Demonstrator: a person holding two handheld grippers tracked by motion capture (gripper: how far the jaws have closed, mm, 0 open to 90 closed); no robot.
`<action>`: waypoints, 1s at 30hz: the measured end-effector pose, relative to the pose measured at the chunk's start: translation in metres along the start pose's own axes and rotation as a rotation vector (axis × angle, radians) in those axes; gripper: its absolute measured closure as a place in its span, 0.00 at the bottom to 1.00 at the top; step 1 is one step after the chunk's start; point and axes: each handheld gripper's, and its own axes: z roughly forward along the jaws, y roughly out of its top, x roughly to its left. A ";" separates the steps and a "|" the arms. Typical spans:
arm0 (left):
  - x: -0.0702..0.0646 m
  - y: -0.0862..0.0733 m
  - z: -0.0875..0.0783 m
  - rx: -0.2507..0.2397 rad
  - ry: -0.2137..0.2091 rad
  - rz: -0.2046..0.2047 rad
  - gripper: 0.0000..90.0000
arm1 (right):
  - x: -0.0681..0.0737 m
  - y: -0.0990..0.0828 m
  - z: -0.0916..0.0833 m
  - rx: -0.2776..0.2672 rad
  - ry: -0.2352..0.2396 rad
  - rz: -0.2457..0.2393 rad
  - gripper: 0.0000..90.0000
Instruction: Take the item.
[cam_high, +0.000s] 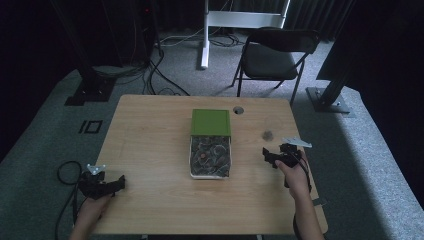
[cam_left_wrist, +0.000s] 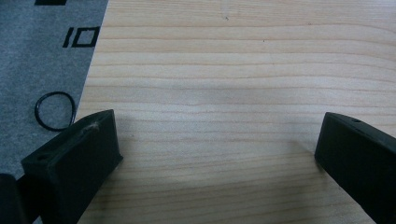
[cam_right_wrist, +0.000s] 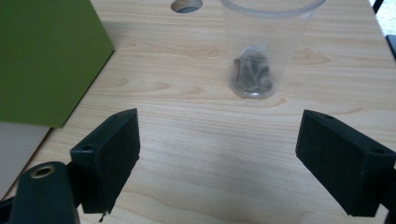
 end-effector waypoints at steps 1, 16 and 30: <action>0.000 0.000 0.000 0.000 0.000 0.000 0.00 | 0.001 -0.001 0.000 -0.001 0.001 0.001 0.16; 0.000 0.000 0.000 0.000 0.000 0.000 0.00 | 0.003 -0.026 -0.008 0.032 0.010 -0.038 0.16; 0.000 0.000 0.000 0.001 0.001 0.001 0.00 | 0.003 -0.051 -0.023 0.071 0.042 -0.092 0.16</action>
